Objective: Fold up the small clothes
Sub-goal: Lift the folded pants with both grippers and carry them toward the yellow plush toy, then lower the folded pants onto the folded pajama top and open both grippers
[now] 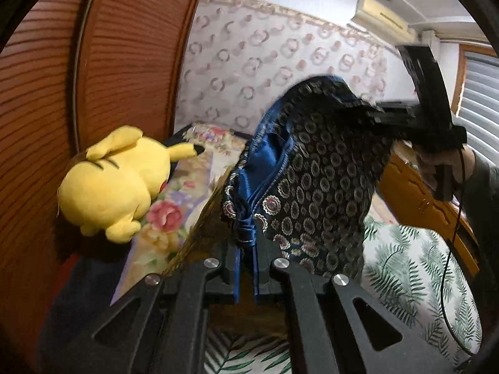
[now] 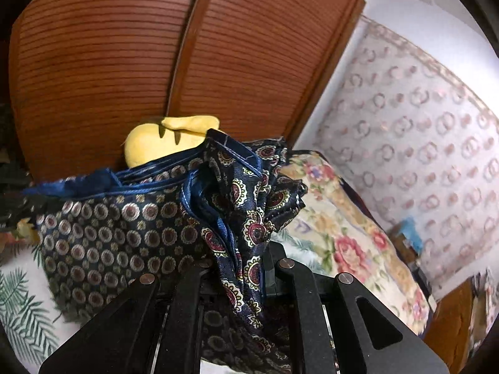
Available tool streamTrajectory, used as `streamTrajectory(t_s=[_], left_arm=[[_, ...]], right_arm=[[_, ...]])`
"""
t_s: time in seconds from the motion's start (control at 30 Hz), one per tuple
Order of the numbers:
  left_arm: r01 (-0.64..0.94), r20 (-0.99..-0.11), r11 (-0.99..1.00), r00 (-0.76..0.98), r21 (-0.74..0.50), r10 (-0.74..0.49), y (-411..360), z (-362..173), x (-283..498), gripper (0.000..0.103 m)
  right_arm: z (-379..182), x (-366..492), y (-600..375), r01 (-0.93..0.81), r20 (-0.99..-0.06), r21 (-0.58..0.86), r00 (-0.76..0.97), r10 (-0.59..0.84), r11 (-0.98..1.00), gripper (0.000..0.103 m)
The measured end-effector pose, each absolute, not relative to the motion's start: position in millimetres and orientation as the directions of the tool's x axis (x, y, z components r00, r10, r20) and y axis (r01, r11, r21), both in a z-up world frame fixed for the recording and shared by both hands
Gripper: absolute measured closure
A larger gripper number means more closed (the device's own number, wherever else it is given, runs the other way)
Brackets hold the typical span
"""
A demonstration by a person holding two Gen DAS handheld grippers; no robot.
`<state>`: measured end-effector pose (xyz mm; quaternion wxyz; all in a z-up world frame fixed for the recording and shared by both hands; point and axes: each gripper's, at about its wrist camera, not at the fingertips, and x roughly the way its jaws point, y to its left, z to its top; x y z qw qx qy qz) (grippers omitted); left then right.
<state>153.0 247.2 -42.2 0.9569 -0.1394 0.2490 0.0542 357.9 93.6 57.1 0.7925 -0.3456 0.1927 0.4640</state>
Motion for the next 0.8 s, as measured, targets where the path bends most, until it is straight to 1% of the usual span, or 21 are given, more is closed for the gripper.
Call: streamTrajectory(t_s=[0.1,0.17,0.2,0.23,0.27,0.3,0.33,0.47,0.6,0.8], left_arm=[[-0.189,-0.512,0.952,0.858,-0.242,0.04,247,-49,152,0.101],[-0.198,-0.521,0.95,0.852,-0.242,0.045,249,-52,153,0.101],[-0.202,-0.525,0.949,0.85,-0.242,0.047,250,-53,154,0.101],[-0.206,-0.529,0.948,0.847,-0.241,0.049,251,-54,155,0.101],[-0.209,-0.532,0.948,0.845,-0.239,0.052,251,-54,156,0.101],[-0.213,-0.535,0.948,0.843,-0.236,0.056,252,-55,157,0.101],[-0.217,-0.54,0.947,0.84,-0.236,0.058,253,-55,159,0.101],[-0.237,-0.546,0.945,0.834,-0.224,0.08,258,-55,165,0.101],[-0.257,-0.561,0.939,0.823,-0.228,0.09,265,-59,169,0.101],[-0.275,-0.575,0.937,0.811,-0.217,0.105,274,-62,170,0.101]], right_arm=[[46,364,112,-0.88,-0.627,-0.359,0.474,0.618,0.312,0.094],[38,374,123,-0.877,-0.639,-0.334,0.479,0.602,0.344,0.091],[35,378,125,-0.874,-0.642,-0.323,0.484,0.595,0.363,0.083],[33,382,128,-0.864,-0.642,-0.32,0.499,0.582,0.388,0.072],[35,383,130,-0.855,-0.638,-0.321,0.513,0.574,0.408,0.067],[35,386,127,-0.844,-0.627,-0.316,0.528,0.573,0.433,0.058],[37,387,123,-0.838,-0.615,-0.305,0.536,0.578,0.452,0.056],[43,389,107,-0.816,-0.595,-0.269,0.558,0.578,0.511,0.053],[29,383,103,-0.833,-0.626,-0.217,0.519,0.582,0.509,0.052],[-9,361,101,-0.87,-0.676,-0.098,0.415,0.61,0.484,0.052]])
